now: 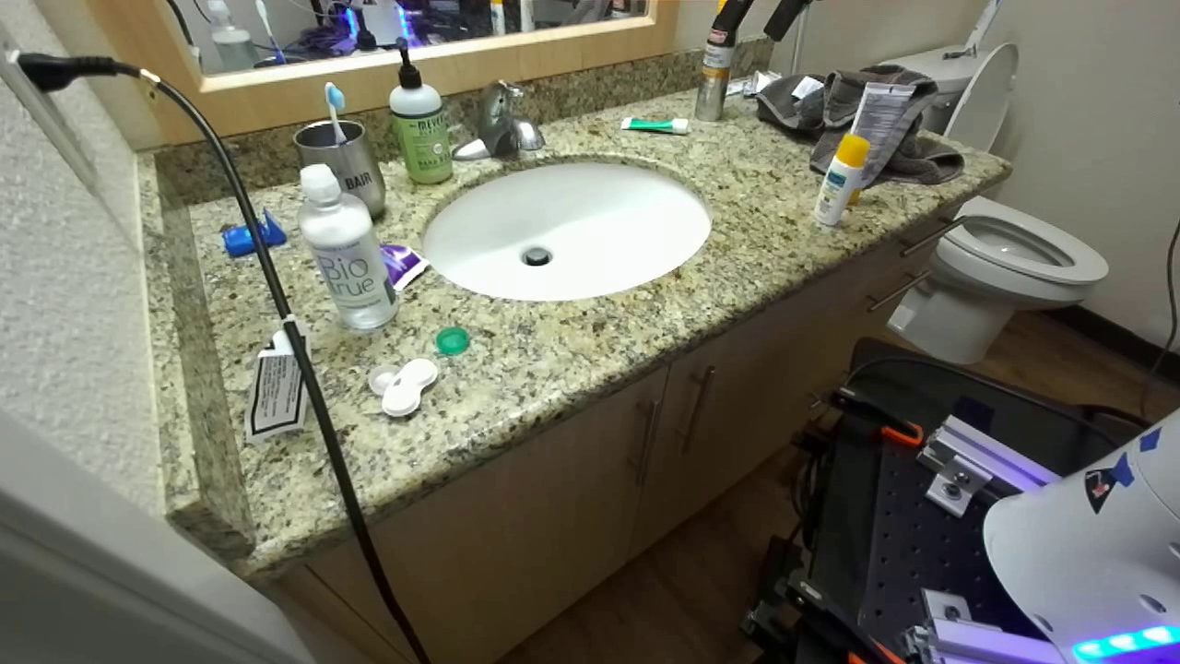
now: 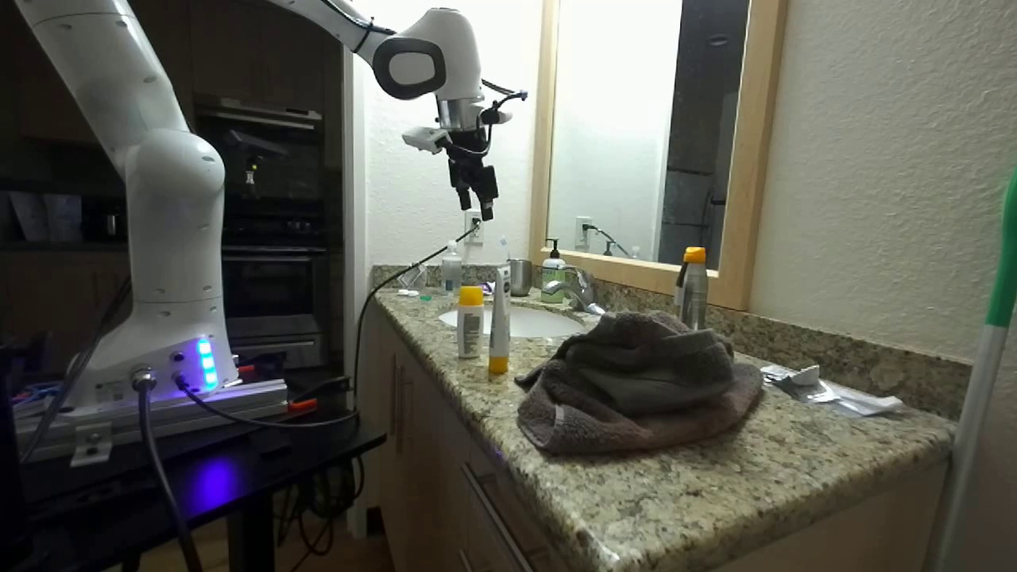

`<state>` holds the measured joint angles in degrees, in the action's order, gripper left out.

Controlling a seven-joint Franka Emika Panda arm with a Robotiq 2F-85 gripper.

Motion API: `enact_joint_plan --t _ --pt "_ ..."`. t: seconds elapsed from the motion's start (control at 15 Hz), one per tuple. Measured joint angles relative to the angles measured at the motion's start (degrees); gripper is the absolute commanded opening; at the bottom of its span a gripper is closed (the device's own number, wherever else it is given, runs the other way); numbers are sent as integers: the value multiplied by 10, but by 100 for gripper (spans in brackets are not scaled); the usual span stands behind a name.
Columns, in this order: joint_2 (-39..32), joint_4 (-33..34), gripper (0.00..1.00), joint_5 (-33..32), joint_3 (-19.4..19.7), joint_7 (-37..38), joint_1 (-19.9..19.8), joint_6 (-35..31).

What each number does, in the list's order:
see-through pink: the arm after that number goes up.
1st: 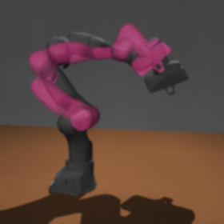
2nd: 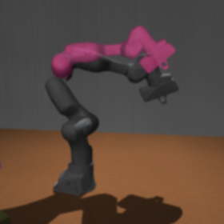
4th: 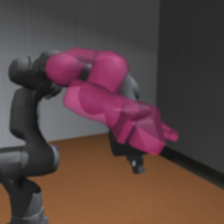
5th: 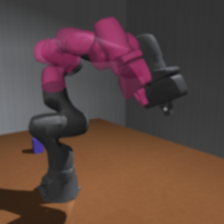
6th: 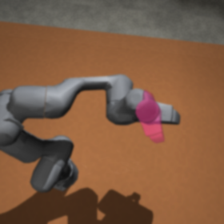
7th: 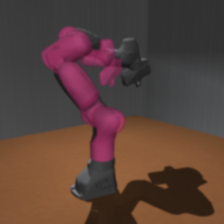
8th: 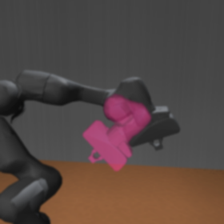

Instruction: Move the green tube to the front edge of the sink

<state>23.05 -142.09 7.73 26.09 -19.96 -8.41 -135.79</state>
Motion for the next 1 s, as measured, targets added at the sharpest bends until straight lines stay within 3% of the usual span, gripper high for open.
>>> enact_joint_plan --t 0.27,0.67,1.0 --pt "-90 74 100 -61 -1 -5 1 -6" --pt "-277 242 100 -161 -27 101 -24 -71" --pt "-270 242 100 -161 -36 99 -33 -70"
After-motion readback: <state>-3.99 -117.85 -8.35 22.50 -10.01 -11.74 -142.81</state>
